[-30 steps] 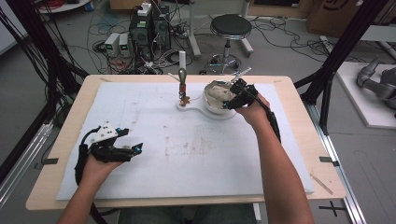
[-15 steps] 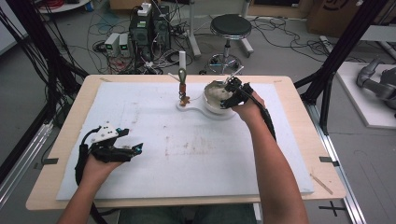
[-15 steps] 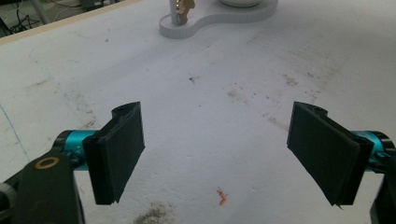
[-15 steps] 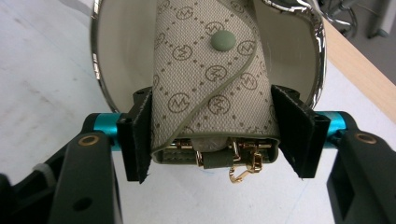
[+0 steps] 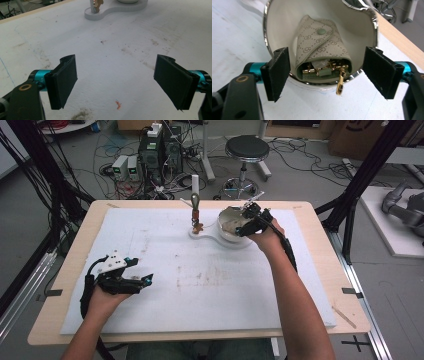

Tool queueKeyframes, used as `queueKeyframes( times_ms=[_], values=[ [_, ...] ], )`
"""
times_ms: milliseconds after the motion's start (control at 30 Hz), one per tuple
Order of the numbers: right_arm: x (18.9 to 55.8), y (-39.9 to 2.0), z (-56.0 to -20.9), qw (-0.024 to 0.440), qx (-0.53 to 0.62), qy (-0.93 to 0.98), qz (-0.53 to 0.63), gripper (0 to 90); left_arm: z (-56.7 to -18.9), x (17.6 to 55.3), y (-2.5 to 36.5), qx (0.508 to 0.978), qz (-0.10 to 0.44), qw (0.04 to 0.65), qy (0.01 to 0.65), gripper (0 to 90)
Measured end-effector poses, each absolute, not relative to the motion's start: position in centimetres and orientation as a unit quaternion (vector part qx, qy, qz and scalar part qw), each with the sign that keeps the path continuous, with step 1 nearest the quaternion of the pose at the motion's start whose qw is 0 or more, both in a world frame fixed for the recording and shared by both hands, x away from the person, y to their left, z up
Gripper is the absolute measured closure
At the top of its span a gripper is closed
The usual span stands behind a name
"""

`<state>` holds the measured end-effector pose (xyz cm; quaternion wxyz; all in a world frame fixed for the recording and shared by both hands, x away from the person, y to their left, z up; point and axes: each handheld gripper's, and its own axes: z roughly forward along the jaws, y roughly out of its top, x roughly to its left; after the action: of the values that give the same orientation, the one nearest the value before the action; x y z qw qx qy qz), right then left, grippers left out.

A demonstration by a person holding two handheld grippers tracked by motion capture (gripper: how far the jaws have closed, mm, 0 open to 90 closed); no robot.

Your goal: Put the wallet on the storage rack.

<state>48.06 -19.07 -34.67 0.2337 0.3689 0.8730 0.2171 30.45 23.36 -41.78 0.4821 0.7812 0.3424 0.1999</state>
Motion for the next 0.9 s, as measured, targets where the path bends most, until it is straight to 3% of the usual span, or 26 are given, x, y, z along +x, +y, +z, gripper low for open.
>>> queueKeyframes(
  times_ms=[367,900],
  values=[
    [44.7,-21.1,-32.3,0.251,0.36,0.856,0.275,21.8,-41.7,30.4,23.4,0.779,0.2,0.485,0.343,18.8],
    [39.5,-25.3,-33.0,0.244,0.362,0.829,0.35,21.8,-41.6,30.3,23.4,0.775,0.2,0.493,0.341,18.8]
  ],
)
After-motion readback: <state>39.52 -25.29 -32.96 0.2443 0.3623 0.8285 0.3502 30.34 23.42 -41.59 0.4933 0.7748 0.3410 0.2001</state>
